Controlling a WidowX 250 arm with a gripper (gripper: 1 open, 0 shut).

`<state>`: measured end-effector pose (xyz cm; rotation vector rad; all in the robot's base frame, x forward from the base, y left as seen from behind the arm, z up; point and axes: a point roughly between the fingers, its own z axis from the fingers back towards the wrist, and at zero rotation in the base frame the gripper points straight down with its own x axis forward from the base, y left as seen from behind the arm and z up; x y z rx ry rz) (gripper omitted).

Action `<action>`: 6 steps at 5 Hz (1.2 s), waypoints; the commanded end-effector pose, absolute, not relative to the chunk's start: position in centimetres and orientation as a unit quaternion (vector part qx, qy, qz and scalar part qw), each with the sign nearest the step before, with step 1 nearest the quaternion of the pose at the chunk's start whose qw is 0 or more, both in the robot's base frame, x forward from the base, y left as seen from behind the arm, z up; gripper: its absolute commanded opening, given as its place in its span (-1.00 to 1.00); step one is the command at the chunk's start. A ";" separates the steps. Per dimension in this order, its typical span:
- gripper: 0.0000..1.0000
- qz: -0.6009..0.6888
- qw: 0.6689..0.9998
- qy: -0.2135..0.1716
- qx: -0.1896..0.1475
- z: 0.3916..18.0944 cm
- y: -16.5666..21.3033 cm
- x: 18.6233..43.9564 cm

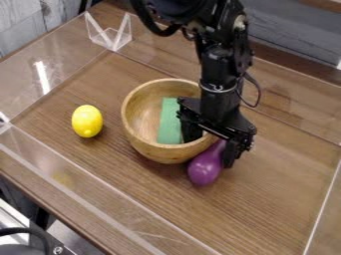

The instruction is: Put the purple eggplant in the brown bowl

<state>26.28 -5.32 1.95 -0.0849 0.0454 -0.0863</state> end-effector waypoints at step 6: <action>1.00 -0.040 0.997 0.057 -0.032 0.6 -6.0 25.8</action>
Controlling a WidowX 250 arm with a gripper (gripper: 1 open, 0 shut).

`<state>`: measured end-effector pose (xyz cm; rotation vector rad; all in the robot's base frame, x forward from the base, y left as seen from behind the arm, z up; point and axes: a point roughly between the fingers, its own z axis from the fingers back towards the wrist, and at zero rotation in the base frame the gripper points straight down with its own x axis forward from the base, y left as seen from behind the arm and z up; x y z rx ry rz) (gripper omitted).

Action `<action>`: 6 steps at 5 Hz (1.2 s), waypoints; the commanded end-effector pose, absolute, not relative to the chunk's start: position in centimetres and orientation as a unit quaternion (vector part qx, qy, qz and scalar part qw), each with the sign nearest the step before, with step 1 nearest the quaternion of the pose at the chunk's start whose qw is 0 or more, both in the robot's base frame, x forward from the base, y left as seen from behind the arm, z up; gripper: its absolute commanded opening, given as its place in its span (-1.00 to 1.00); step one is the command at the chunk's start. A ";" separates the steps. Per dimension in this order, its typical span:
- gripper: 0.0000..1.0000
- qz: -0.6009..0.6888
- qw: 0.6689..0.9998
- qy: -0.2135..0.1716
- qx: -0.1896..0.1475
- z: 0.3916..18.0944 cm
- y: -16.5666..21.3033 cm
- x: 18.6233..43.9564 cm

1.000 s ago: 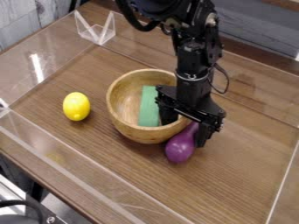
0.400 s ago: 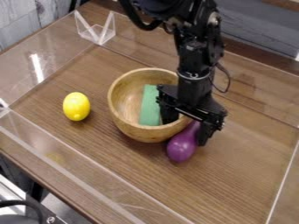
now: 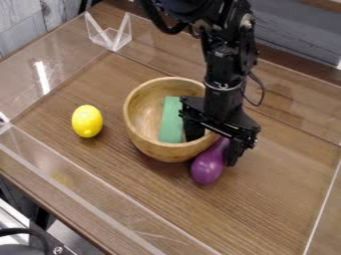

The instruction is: Put the purple eggplant in the brown bowl

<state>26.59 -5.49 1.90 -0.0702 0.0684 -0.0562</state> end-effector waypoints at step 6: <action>1.00 -0.033 0.996 0.078 -0.025 0.7 -6.4 25.6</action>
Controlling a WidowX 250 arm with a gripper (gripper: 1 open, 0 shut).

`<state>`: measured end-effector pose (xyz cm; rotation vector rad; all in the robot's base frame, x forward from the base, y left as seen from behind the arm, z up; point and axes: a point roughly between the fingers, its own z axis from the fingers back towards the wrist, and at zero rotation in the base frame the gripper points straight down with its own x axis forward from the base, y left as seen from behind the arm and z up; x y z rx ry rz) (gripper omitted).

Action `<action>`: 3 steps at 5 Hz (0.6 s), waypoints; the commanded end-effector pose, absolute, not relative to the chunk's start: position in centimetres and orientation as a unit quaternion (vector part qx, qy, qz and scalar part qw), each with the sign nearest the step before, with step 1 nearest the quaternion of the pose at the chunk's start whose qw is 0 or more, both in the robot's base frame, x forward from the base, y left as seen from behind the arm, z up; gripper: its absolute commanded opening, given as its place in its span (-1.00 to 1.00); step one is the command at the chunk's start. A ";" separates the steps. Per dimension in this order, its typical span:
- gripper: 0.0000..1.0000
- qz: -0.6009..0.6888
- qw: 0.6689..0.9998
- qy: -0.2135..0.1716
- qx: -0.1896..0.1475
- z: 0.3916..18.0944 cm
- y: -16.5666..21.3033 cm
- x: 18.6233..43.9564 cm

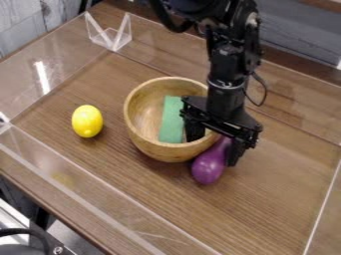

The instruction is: Put the purple eggplant in the brown bowl

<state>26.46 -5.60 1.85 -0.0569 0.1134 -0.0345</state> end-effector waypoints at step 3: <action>1.00 -0.031 0.995 0.088 -0.022 0.8 -6.6 25.5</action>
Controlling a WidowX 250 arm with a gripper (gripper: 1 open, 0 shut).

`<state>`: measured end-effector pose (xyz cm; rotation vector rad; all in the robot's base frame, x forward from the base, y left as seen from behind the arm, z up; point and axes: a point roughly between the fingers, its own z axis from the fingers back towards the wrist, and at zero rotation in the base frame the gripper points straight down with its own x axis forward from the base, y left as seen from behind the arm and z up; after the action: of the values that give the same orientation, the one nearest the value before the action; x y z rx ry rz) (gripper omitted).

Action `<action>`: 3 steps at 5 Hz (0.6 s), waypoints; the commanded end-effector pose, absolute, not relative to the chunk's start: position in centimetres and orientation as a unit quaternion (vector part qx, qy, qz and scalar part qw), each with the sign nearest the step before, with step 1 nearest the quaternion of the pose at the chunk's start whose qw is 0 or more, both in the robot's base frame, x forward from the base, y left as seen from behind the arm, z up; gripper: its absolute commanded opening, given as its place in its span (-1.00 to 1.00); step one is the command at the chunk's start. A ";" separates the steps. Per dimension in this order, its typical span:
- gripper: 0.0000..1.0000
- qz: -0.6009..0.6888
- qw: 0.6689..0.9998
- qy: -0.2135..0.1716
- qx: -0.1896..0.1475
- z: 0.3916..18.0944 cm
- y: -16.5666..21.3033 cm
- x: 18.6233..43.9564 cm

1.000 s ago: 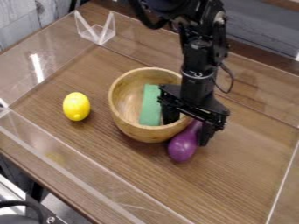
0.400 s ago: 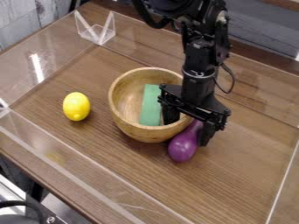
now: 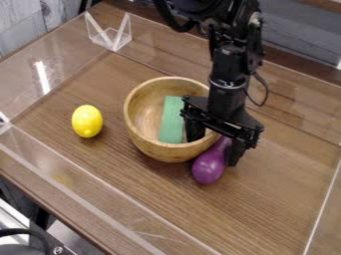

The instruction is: Put the purple eggplant in the brown bowl

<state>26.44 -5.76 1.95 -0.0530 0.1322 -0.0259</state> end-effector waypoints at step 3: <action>1.00 -0.028 0.995 0.098 -0.021 0.7 -6.8 25.3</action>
<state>26.37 -5.78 1.96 -0.0497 0.1446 -0.0182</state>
